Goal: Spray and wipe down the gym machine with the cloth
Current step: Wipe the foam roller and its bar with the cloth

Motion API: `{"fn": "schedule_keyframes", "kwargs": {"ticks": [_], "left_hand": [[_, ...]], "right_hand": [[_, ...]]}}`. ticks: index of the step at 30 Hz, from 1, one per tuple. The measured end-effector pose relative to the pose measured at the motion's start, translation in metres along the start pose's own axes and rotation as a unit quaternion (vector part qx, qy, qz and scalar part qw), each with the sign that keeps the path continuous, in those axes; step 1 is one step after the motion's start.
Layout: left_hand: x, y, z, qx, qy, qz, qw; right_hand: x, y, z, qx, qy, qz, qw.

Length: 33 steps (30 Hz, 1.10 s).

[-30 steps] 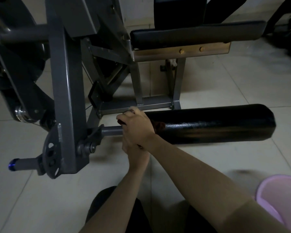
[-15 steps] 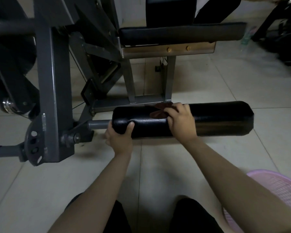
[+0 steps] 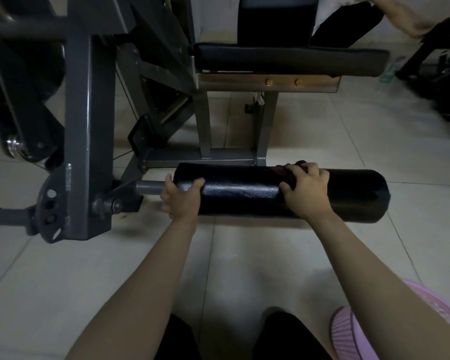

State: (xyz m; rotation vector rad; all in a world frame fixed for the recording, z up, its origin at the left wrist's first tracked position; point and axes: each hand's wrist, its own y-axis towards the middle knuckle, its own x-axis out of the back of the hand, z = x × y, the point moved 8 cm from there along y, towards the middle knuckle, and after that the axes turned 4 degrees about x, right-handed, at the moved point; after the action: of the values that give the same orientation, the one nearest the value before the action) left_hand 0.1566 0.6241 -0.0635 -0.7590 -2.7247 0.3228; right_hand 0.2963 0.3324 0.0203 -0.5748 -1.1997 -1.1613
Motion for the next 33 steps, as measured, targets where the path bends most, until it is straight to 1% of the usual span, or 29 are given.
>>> {"fn": "schedule_keyframes", "kwargs": {"ticks": [2, 5, 8, 10, 12, 13, 15, 17, 18, 19, 20, 22, 23, 25, 27, 29, 31, 33], "left_hand": [[0.0, -0.008, 0.004, 0.007, -0.008, 0.023, 1.0], [0.001, -0.013, 0.013, -0.015, 0.008, 0.03, 0.999], [0.005, -0.013, 0.013, -0.036, 0.04, 0.03, 0.998], [0.011, -0.012, 0.013, -0.056, 0.065, 0.014, 0.996], [0.015, -0.006, 0.026, -0.054, 0.066, 0.001, 0.996], [0.013, -0.002, 0.037, -0.039, 0.062, 0.009, 0.997], [0.009, 0.014, 0.063, -0.012, 0.092, 0.03, 0.995], [0.003, 0.028, 0.091, 0.032, 0.12, 0.052, 0.991], [-0.001, 0.041, 0.107, 0.044, 0.113, 0.061, 0.991], [-0.002, 0.048, 0.113, 0.037, 0.121, 0.06, 0.99], [-0.001, 0.04, 0.104, 0.028, 0.132, 0.059, 0.989], [0.0, 0.024, 0.08, -0.018, 0.149, 0.051, 0.987], [0.003, 0.007, 0.058, -0.039, 0.135, 0.038, 0.989], [0.004, -0.01, 0.036, -0.051, 0.095, 0.018, 0.994], [0.006, -0.013, 0.031, -0.055, 0.088, 0.006, 0.995], [0.007, -0.002, 0.041, -0.054, 0.028, -0.003, 0.998], [0.006, 0.006, 0.045, -0.045, 0.024, -0.004, 0.999], [0.007, -0.009, 0.027, -0.035, 0.033, 0.007, 0.999]], "right_hand": [[0.004, 0.011, 0.006, 0.002, 0.018, 0.001, 1.0], [0.002, 0.027, 0.035, 0.007, 0.098, 0.007, 0.995], [-0.012, 0.035, 0.105, 0.083, 0.17, 0.0, 0.982], [-0.023, 0.035, 0.158, 0.143, 0.197, 0.004, 0.97], [-0.037, 0.029, 0.205, 0.197, 0.201, 0.018, 0.959], [-0.045, 0.023, 0.223, 0.222, 0.19, 0.026, 0.956], [-0.064, 0.009, 0.253, 0.267, 0.141, 0.064, 0.951], [-0.077, -0.002, 0.264, 0.3, 0.1, 0.088, 0.945], [-0.078, -0.003, 0.263, 0.306, 0.087, 0.087, 0.944], [-0.078, -0.003, 0.261, 0.313, 0.073, 0.084, 0.943], [-0.077, -0.004, 0.258, 0.325, 0.059, 0.079, 0.941], [-0.073, -0.006, 0.251, 0.353, 0.051, 0.068, 0.932], [-0.07, -0.007, 0.246, 0.361, 0.05, 0.059, 0.929], [-0.066, -0.007, 0.229, 0.357, 0.041, 0.042, 0.932], [-0.062, -0.004, 0.202, 0.336, 0.034, 0.016, 0.941], [-0.055, 0.002, 0.171, 0.296, 0.031, -0.02, 0.955], [-0.046, 0.007, 0.142, 0.25, 0.016, -0.045, 0.967], [-0.034, 0.01, 0.113, 0.199, -0.01, -0.077, 0.977]]}}
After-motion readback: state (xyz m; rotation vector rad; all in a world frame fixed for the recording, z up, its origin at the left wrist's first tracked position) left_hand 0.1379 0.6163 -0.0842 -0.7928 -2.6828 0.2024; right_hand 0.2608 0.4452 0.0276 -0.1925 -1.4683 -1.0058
